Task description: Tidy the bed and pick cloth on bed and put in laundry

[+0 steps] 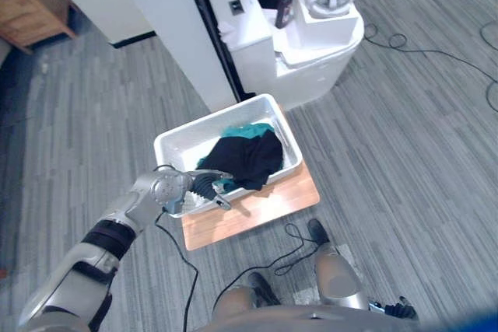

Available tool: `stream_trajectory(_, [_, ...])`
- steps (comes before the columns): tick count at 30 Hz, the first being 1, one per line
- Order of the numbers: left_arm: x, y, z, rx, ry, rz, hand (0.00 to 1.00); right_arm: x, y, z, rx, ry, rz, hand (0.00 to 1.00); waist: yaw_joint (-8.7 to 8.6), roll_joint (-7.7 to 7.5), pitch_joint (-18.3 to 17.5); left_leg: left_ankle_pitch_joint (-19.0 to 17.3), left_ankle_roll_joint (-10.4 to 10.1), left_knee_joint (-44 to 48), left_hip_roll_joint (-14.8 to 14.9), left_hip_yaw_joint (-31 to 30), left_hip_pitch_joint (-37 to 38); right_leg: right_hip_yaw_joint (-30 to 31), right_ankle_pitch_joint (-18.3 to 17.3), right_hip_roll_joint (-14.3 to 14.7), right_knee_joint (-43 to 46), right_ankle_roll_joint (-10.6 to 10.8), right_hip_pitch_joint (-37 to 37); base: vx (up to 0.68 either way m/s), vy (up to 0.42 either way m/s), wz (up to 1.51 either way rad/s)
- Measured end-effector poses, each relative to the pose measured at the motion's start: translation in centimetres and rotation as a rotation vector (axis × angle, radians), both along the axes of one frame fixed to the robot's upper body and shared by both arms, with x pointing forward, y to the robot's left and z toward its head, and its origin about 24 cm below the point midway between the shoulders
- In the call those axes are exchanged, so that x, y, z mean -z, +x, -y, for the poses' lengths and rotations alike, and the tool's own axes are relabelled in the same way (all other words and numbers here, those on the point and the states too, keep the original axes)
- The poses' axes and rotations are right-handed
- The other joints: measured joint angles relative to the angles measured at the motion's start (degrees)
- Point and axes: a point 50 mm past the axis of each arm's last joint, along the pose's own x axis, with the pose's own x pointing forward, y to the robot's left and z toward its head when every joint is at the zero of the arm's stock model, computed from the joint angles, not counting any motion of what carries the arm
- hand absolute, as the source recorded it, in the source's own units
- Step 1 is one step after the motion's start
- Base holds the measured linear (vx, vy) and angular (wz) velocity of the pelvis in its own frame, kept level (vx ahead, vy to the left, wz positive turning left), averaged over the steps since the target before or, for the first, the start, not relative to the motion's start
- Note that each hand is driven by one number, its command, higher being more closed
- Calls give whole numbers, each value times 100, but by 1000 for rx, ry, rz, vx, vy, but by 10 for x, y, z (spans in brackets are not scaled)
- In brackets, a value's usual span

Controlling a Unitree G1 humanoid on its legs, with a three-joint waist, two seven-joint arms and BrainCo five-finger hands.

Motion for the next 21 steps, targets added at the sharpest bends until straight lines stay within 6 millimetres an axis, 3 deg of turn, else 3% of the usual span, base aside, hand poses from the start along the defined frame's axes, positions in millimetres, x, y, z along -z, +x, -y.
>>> stream_trajectory(6, [-4,-19,-9,31,-92,-105,0,1,-5,2,35,3,-11,0,66,84,-205,103,17,-246,-94,-155,225,-156,0,-78,-147,0,284,5,-1,15])
stream_trajectory(10, [2,-32,-12,14,-155,-159,0,1,-8,4,47,-4,-35,0,181,27,-440,182,23,-444,-169,-196,361,-214,-1,-106,-217,-1,385,7,-7,4])
stream_trajectory(14, [-5,-32,-23,-95,-279,-108,0,2,-12,6,68,0,-48,0,293,-48,-509,264,13,-631,-220,-231,523,-266,-3,-109,-300,-4,527,12,-15,8])
stream_trajectory(16, [-15,-29,-34,-212,-436,-53,0,3,-15,5,75,4,-57,0,309,-100,-645,305,11,-707,-227,-301,518,-320,-7,-108,-341,-12,545,15,-25,15])
stream_trajectory(19, [-27,-27,-57,-476,-821,45,0,4,-20,6,96,9,-75,0,402,-181,-746,324,5,-778,-216,-372,580,-427,-27,-103,-369,-44,634,24,-32,11])
stream_trajectory(20, [-20,-31,-60,-557,-948,39,0,4,-25,7,103,9,-87,0,488,-202,-761,335,0,-837,-219,-380,644,-433,-41,-93,-383,-66,709,11,-20,8])
stream_trajectory(21, [0,-41,-61,-668,-1065,-7,0,4,-31,7,115,13,-103,0,560,-232,-868,335,0,-876,-219,-413,695,-463,-59,-89,-393,-91,733,29,-20,6])
